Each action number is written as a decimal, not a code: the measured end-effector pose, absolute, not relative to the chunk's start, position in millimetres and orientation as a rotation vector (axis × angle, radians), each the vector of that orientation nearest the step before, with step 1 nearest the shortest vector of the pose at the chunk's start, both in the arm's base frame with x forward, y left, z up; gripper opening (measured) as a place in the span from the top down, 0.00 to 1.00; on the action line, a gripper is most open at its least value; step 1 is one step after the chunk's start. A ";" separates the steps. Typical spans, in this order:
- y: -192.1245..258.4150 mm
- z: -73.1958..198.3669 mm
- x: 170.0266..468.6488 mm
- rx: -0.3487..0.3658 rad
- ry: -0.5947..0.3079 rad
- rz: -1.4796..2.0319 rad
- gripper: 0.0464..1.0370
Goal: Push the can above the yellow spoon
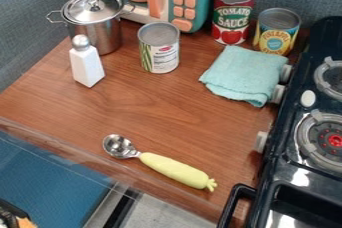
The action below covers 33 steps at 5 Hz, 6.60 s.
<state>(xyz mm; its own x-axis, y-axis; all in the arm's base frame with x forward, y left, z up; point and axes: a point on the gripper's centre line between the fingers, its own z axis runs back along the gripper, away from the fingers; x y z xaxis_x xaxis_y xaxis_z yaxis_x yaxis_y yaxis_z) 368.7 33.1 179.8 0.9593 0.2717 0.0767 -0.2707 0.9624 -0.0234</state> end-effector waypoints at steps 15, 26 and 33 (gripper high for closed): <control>85.0 92.0 448.3 -0.027 -0.245 0.131 0.04; 79.7 45.4 402.3 0.016 -0.039 0.272 0.04; 65.9 53.9 311.6 0.069 -0.041 0.153 0.04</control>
<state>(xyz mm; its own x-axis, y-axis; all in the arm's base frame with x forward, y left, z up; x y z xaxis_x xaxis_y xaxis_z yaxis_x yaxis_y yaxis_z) 311.6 65.9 53.9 0.9875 0.1508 0.0458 -0.1536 0.9860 0.0652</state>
